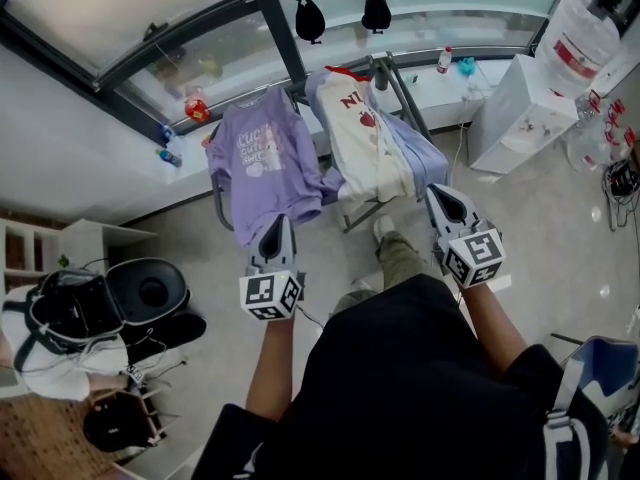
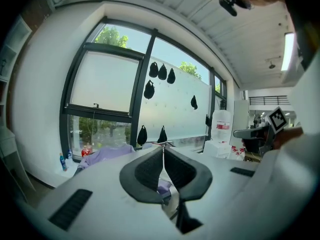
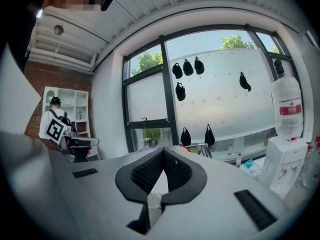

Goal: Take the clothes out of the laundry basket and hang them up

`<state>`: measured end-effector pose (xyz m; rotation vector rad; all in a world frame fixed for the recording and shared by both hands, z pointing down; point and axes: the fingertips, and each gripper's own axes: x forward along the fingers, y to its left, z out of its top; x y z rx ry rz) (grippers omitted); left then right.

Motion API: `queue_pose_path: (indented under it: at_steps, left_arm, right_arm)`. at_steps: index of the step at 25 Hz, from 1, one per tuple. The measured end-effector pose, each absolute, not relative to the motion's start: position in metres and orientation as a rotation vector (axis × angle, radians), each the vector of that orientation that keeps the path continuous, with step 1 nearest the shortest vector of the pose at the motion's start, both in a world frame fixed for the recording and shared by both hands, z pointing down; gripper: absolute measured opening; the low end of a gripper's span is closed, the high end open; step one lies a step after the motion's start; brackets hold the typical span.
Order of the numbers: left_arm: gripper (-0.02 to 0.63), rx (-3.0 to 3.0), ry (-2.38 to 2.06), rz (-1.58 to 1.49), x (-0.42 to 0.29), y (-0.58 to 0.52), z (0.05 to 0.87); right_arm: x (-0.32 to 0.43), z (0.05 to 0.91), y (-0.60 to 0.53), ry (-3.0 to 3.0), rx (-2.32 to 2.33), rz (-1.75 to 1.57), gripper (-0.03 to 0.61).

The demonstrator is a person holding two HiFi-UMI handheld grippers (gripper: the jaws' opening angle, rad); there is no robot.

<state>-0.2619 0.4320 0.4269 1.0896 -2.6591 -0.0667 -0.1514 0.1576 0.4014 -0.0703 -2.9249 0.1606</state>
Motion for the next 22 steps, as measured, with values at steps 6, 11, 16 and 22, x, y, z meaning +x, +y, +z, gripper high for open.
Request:
queue_pose_path:
  at_steps: [6,11,16,22]
  left_arm:
    - [0.009,1.047,-2.671,-0.13,-0.265,0.423,0.435]
    - [0.009,1.054,-2.677,-0.114,-0.278,0.415,0.441]
    - [0.009,1.087,-2.674,-0.07,-0.29,0.405,0.439]
    - [0.009,1.068,-2.664,-0.069,-0.293,0.405,0.443]
  right_arm:
    - [-0.156,0.405,0.142,-2.914,0.001,0.19,-0.002]
    - [-0.168,0.405,0.137,-2.924,0.024,0.131,-0.002]
    - [-0.182,0.41,0.137,-2.922,0.021,0.132,-0.002]
    - [-0.193,0.406,0.133,-2.934,0.004,0.13,-0.002]
